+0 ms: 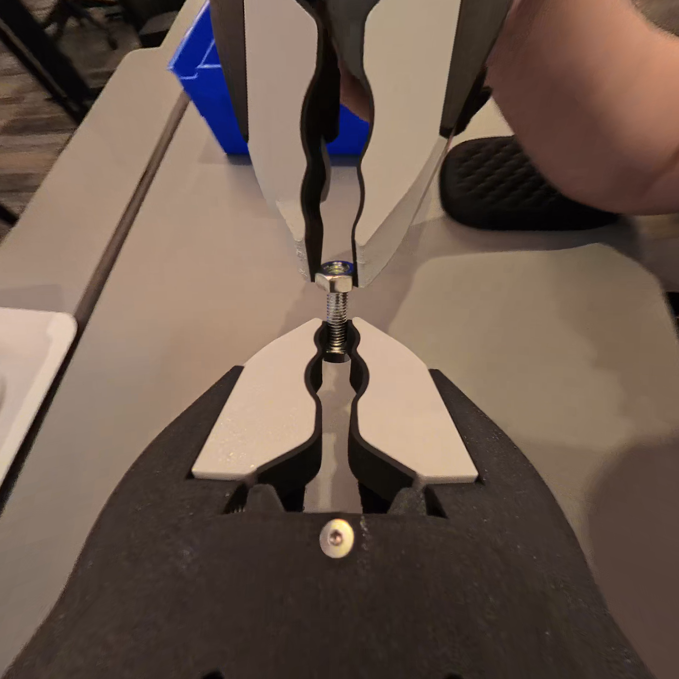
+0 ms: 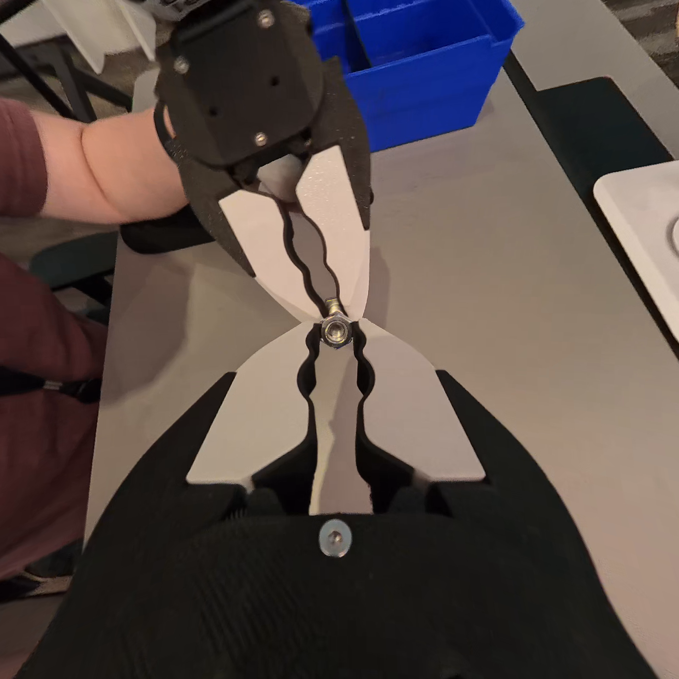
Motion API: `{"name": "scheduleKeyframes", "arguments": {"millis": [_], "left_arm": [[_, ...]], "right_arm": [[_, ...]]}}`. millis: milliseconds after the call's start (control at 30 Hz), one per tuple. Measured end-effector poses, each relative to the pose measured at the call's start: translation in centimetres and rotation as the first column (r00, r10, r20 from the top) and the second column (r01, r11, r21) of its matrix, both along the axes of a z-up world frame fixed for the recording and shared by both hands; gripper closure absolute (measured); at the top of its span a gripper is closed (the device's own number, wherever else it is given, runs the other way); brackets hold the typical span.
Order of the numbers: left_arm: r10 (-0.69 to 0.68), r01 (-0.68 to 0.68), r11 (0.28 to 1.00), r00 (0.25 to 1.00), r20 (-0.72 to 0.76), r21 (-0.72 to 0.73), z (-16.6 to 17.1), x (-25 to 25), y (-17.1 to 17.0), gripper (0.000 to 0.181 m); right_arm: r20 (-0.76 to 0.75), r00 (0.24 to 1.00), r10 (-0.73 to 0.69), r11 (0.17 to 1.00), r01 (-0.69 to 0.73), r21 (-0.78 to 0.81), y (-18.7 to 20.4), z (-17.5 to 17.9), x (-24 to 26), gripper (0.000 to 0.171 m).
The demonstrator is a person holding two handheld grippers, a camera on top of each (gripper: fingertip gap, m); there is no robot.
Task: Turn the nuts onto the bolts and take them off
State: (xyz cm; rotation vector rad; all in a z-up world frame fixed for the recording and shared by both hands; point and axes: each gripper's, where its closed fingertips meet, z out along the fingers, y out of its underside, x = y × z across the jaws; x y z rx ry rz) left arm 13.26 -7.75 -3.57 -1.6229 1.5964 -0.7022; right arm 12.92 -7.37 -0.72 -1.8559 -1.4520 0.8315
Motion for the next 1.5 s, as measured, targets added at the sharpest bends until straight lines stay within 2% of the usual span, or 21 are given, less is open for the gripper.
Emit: {"name": "scheduleKeyframes", "arguments": {"millis": [200,433,700,1500], "left_arm": [[0.137,-0.133,0.986,0.99,-0.035,0.102,0.5,-0.4,1.5,0.172],[0.248,-0.209,0.934,0.963,-0.107,0.291,0.7,-1.1,2.7,0.172],[0.304,-0.239,0.894,0.945,-0.122,0.379,1.3,-1.4,3.1,0.172],[0.315,-0.247,0.886,0.942,-0.117,0.392,1.9,-1.6,3.0,0.172]], "right_arm": [[-0.095,0.994,-0.048,0.998,0.043,-0.055,1.2,0.5,-0.2,0.153],[-0.153,0.985,-0.081,0.992,0.065,-0.106,1.9,0.6,-0.6,0.153],[-0.212,0.974,-0.079,0.99,0.052,-0.133,2.0,1.0,-0.7,0.153],[-0.246,0.967,-0.063,0.992,0.035,-0.119,1.9,1.6,-0.9,0.153]]}}
